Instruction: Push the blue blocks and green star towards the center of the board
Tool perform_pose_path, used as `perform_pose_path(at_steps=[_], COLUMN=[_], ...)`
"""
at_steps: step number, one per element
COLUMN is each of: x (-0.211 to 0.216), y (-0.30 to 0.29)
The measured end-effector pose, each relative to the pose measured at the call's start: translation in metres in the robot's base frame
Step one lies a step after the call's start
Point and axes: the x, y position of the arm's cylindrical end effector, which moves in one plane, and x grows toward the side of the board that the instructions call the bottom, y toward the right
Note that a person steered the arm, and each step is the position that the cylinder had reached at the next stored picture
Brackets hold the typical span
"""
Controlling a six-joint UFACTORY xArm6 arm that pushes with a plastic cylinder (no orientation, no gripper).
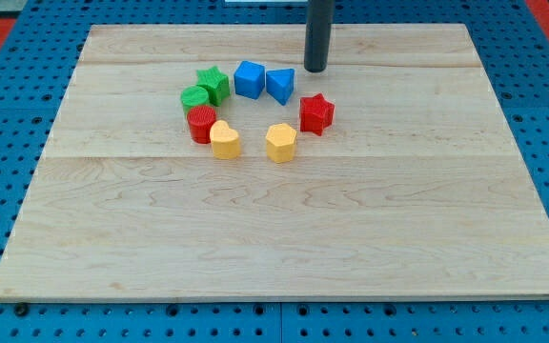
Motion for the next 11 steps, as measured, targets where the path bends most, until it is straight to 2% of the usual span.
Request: perform_pose_path(at_steps=[2,3,4,5,6,7,8,9,11], x=[0.049,0.005,-0.02,0.007,0.053,0.05,0.005,-0.007,0.05], y=[-0.034,-0.02,-0.057,-0.084,-0.088,-0.08,-0.093,-0.14,-0.135])
